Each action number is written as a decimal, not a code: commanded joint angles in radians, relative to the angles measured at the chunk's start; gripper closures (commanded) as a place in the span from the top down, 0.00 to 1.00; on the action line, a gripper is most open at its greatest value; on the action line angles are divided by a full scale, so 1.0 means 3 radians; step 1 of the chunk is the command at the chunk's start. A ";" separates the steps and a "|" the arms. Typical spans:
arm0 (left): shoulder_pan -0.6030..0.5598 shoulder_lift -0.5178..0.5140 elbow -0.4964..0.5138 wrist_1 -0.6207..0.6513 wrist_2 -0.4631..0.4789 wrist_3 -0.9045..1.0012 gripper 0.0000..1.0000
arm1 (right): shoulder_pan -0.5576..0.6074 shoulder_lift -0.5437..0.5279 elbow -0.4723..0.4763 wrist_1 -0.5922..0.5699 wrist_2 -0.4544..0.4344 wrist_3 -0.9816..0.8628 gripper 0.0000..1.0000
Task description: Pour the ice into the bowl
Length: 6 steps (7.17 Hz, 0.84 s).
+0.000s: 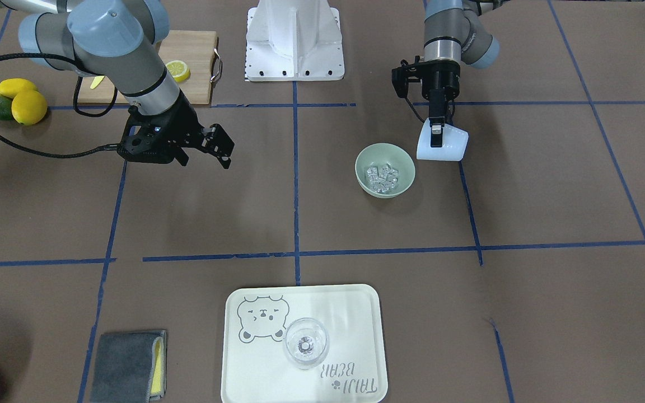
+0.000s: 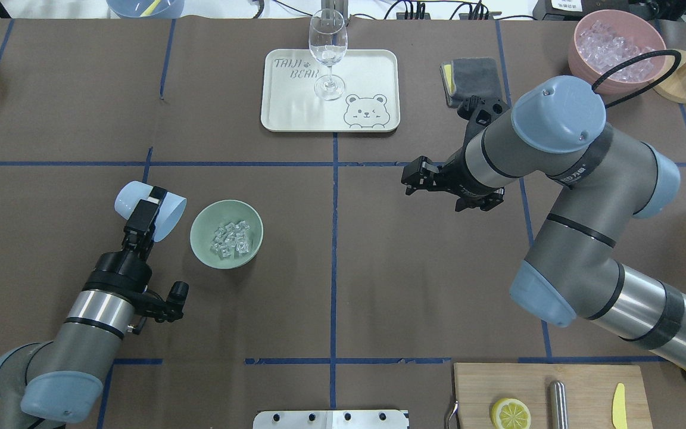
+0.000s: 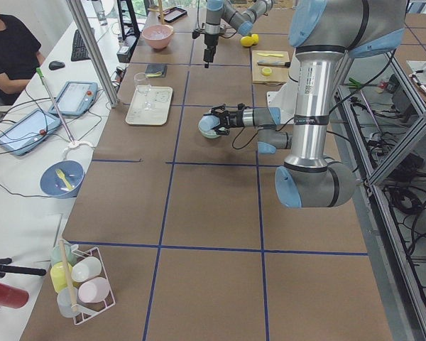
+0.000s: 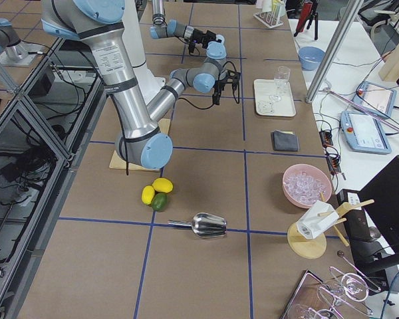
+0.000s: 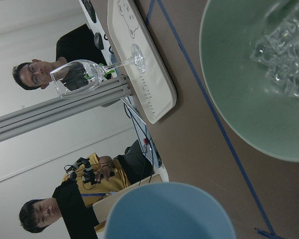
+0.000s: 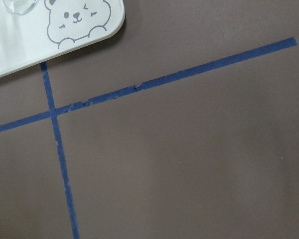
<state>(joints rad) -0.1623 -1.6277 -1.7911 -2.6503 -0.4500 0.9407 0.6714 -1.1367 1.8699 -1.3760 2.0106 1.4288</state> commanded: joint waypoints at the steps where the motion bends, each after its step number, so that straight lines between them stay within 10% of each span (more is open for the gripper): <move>1: -0.0011 0.0366 -0.0058 -0.0159 -0.0085 -0.0845 0.00 | -0.0014 0.0000 0.0005 0.0000 -0.0004 0.0013 1.00; 6: -0.0016 0.0966 -0.0043 -0.0696 -0.0509 -0.3193 0.00 | -0.0049 0.0010 0.0005 -0.0005 -0.0024 0.0013 1.00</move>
<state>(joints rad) -0.1662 -1.3711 -1.8057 -2.8242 -0.5830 0.1569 0.6627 -1.1347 1.8714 -1.3763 2.0057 1.4327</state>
